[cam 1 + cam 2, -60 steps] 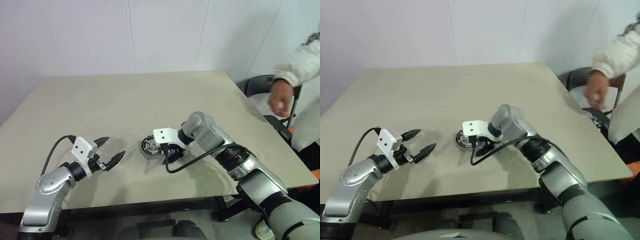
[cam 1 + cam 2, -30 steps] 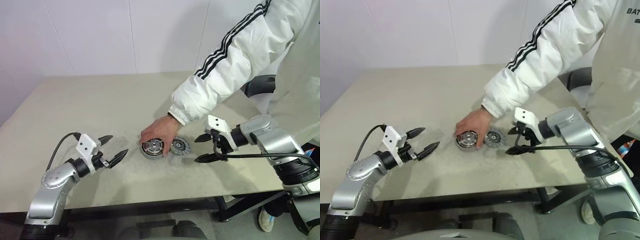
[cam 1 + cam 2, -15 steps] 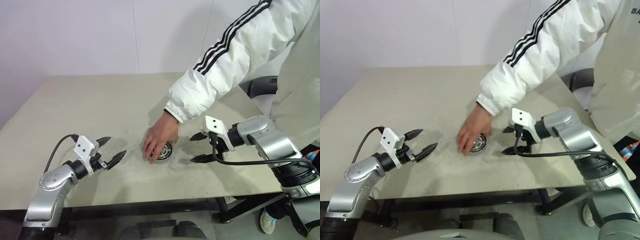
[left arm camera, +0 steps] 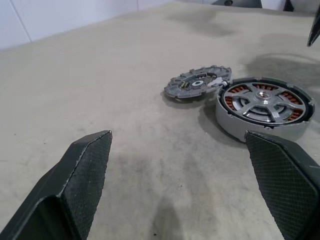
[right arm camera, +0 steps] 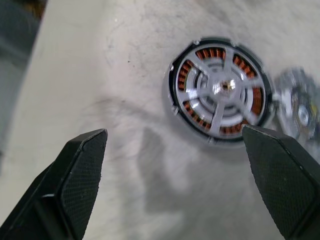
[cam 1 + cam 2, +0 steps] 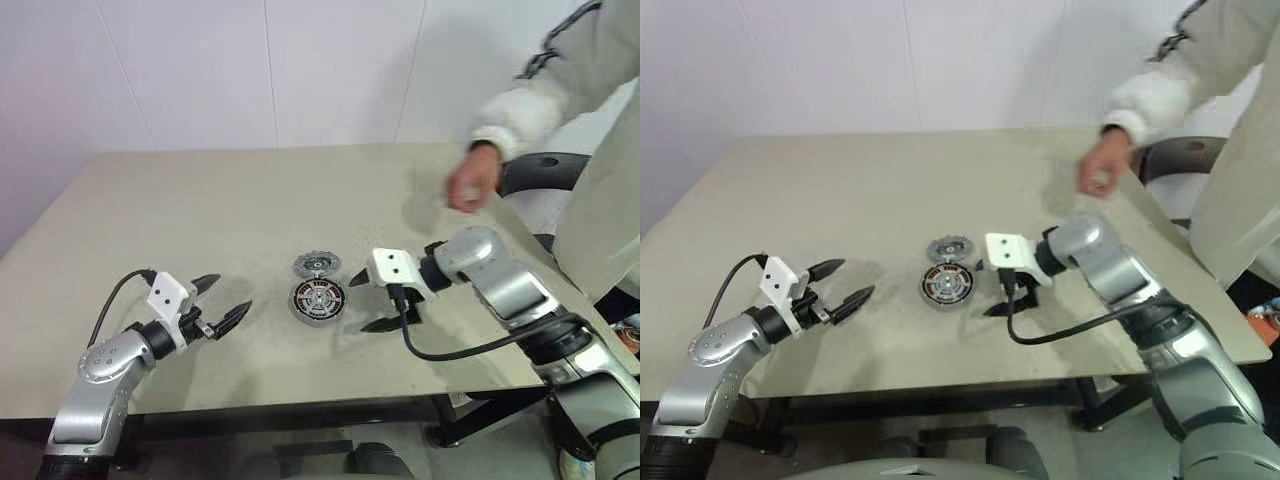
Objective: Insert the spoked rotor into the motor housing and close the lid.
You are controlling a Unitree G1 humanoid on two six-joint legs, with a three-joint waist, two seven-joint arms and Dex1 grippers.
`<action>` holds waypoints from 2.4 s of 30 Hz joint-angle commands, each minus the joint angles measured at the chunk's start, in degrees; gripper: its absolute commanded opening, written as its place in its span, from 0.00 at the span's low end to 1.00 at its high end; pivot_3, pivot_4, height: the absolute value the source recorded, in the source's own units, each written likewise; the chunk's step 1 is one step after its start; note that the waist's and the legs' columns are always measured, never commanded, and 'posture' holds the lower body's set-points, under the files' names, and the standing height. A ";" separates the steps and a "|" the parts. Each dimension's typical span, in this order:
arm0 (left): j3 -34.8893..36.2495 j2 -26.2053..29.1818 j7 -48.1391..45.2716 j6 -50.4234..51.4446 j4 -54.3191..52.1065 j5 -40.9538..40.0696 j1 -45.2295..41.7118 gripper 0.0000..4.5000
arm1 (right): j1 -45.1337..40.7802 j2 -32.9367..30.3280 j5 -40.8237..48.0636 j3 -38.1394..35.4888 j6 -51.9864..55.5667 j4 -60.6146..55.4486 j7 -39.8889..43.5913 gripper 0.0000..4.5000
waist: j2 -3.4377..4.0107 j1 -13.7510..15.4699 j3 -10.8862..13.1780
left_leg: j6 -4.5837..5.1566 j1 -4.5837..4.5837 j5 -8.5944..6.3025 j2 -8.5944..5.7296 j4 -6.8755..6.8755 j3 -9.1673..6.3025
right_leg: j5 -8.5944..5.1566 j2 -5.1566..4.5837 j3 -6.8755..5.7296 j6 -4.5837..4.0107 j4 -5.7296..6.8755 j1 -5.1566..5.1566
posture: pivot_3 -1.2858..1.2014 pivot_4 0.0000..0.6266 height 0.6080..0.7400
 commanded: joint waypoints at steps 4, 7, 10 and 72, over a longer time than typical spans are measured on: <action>1.47 0.18 0.54 -0.89 -1.44 -0.35 -0.66 1.00 | -6.59 3.74 -9.05 5.39 -14.01 8.95 0.26 1.00 | -0.01 0.09 -0.01 | 0.01 -0.03 0.00 -0.02 0.00 0.00 | 0.00 -0.06 0.00 0.00 -0.03 -0.01 | 0.52 0.00 1.00; 1.52 -0.01 0.98 -0.90 -2.01 -0.38 -0.13 1.00 | -8.74 5.69 -11.33 7.07 -18.09 14.53 0.97 1.00 | 0.00 0.01 0.00 | 0.00 -0.02 0.00 -0.02 0.00 0.00 | 0.00 -0.07 0.00 0.00 -0.03 -0.01 | 0.52 0.00 1.00; 1.55 -0.25 1.42 -0.81 -2.48 -0.43 0.10 1.00 | -10.28 6.85 -13.81 7.99 -22.23 19.15 0.65 1.00 | 0.00 -0.02 0.00 | 0.00 -0.01 0.00 -0.02 0.00 0.00 | 0.00 -0.07 0.00 -0.01 0.00 -0.01 | 0.52 0.00 1.00; 0.24 -1.01 1.67 -1.15 -1.51 0.03 -1.06 1.00 | -2.21 9.17 7.32 -13.95 41.82 -2.06 -5.37 0.96 | 0.02 0.11 -0.04 | -0.01 0.08 0.00 -0.02 -0.02 -0.03 | 0.02 -0.11 0.00 -0.05 0.01 0.07 | 0.52 0.00 1.00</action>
